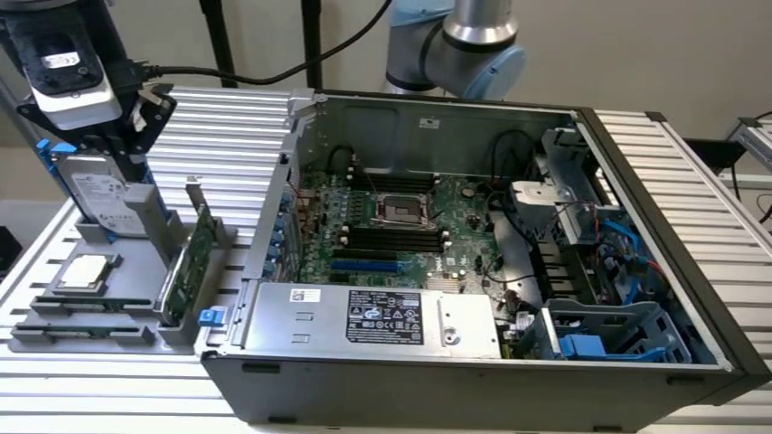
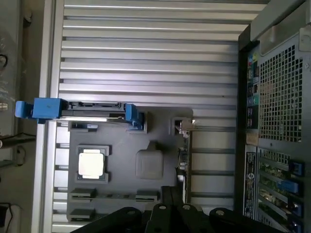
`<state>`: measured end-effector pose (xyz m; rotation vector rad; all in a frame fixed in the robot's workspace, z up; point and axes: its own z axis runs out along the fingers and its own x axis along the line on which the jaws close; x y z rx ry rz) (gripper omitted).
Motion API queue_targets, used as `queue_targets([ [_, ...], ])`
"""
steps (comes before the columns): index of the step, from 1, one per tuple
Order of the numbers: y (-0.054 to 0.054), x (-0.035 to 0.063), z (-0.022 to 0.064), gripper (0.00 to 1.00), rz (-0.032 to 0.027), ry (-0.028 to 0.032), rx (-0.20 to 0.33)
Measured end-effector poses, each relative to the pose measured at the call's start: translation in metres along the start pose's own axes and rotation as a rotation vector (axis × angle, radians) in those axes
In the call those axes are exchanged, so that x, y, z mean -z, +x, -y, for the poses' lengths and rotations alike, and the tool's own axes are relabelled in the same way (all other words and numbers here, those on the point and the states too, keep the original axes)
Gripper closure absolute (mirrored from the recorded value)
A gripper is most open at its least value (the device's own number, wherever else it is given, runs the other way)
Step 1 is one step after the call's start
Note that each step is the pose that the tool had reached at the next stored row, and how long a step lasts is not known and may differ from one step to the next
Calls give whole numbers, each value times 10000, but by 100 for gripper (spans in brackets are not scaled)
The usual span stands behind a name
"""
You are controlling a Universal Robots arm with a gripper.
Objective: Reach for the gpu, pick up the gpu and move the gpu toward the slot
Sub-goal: 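Reach for the gpu, then pick up the gpu and move the gpu toward the slot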
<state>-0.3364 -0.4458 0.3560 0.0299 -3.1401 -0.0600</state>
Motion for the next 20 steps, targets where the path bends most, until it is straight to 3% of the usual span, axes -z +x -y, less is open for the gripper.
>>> queue_targets([
  [8,-163,-96,163,89,33,3,3],
  [20,-172,-97,167,89,18,-9,-1],
])
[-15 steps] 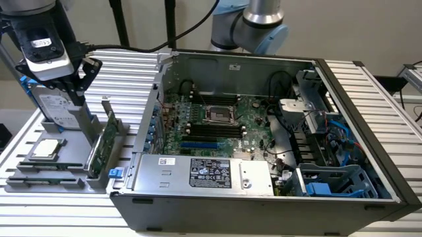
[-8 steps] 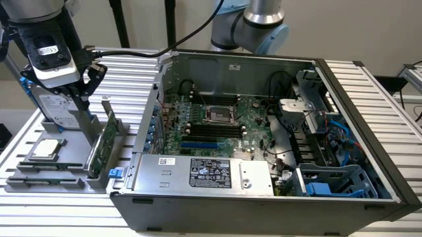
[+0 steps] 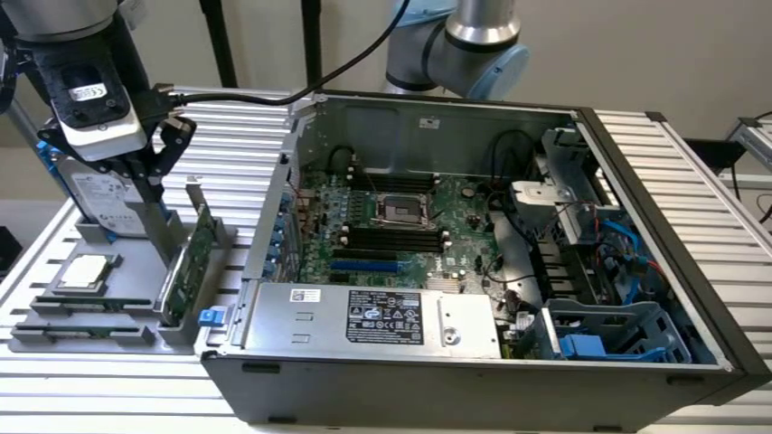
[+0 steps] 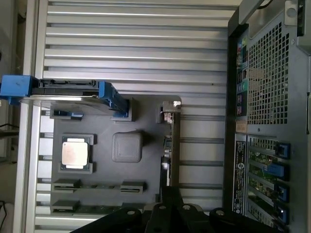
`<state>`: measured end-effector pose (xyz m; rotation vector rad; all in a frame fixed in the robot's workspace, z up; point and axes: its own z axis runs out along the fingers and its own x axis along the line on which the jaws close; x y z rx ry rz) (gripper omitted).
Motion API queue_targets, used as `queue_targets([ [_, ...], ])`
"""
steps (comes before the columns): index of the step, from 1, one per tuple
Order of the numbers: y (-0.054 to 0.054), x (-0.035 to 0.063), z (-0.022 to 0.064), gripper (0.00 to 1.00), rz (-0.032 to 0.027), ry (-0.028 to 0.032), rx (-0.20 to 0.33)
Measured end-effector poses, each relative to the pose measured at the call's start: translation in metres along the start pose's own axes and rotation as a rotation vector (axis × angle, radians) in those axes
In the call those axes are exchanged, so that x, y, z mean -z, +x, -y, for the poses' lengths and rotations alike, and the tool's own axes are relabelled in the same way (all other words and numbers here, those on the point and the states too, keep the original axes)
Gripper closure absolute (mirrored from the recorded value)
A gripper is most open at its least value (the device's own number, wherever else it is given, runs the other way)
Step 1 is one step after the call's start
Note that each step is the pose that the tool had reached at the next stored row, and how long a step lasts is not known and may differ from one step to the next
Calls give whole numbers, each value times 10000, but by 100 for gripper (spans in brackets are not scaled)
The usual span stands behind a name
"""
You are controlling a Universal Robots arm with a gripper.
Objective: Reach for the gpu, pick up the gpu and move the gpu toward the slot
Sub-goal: 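Pick up the gpu and move the gpu toward the slot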
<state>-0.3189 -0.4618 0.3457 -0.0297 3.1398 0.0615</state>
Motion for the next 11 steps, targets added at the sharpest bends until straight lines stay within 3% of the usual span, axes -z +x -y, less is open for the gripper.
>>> queue_targets([
  [6,0,0,0,88,-1,0,0],
  [10,0,0,0,64,-1,0,0],
  [11,0,0,0,64,-1,0,0],
])
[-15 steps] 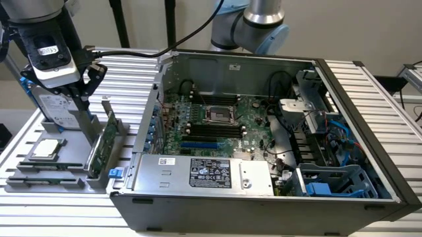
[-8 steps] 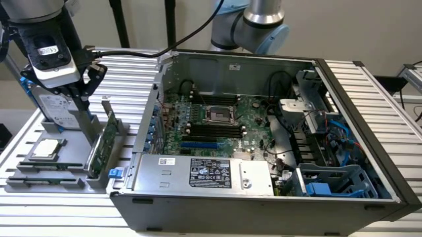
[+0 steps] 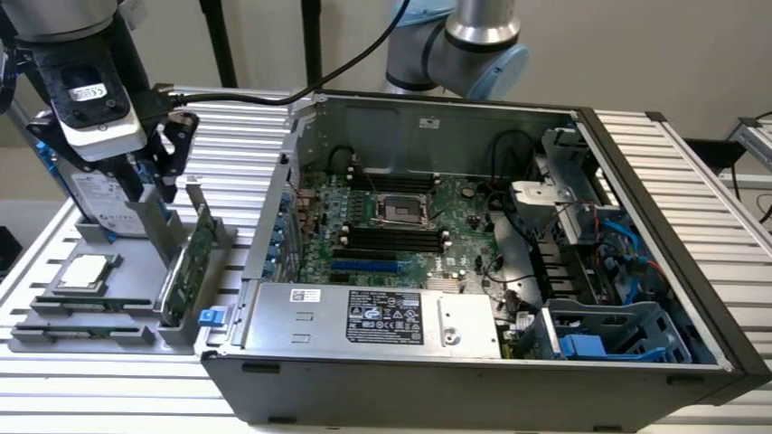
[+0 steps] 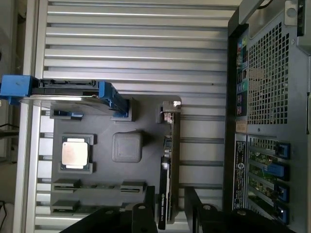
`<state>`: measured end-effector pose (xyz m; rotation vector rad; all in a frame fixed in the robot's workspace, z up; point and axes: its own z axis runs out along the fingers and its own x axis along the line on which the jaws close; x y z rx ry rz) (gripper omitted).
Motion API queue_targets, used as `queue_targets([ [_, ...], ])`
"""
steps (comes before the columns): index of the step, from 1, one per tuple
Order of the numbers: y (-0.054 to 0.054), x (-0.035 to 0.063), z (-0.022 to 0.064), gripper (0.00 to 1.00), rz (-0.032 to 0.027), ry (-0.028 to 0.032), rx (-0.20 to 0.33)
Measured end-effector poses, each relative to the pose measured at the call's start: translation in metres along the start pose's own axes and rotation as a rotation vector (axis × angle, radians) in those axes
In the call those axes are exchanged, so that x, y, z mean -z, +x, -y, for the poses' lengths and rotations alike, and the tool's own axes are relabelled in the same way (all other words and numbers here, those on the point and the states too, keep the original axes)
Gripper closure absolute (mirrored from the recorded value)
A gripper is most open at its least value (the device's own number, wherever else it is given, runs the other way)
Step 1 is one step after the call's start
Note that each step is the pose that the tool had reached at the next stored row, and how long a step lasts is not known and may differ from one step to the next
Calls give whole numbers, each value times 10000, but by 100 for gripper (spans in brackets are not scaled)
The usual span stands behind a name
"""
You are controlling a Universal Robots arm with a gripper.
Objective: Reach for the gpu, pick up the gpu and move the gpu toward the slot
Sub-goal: 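Pick up the gpu and move the gpu toward the slot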
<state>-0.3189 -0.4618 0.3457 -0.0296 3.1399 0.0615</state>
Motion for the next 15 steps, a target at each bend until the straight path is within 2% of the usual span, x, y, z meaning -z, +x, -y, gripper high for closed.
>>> queue_targets([
  [1,0,0,0,58,0,1,0],
  [3,0,-10,1,58,3,-1,1],
  [4,1,-26,1,52,1,1,1],
  [15,17,-225,27,52,3,2,1],
])
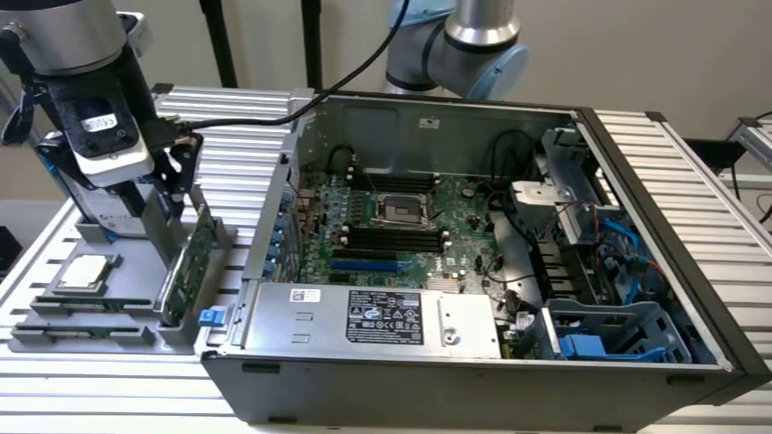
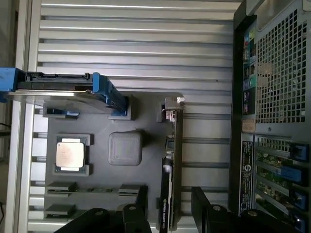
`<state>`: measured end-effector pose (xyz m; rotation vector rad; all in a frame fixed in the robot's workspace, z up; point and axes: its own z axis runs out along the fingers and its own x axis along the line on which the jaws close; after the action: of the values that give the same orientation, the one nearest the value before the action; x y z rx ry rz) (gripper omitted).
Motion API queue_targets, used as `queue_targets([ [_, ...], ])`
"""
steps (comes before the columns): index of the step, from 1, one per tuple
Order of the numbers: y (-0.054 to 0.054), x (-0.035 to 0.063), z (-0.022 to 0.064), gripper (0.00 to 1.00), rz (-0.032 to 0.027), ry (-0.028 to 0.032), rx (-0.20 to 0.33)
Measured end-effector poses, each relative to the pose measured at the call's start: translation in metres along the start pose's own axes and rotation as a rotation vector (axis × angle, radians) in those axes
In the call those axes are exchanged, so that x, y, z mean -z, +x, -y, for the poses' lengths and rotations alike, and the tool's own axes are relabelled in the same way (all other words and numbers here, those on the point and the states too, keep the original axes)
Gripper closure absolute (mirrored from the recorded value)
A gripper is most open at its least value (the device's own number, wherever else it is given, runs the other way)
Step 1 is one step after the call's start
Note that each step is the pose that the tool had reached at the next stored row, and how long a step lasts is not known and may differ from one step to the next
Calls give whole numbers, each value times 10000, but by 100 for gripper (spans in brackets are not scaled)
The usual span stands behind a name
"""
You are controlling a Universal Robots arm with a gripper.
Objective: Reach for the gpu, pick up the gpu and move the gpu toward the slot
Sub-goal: 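Pick up the gpu and move the gpu toward the slot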
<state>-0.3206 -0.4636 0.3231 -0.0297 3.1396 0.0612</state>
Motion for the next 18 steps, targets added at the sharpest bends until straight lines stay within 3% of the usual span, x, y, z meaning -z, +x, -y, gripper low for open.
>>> queue_targets([
  [18,3,-322,157,52,53,1,2],
])
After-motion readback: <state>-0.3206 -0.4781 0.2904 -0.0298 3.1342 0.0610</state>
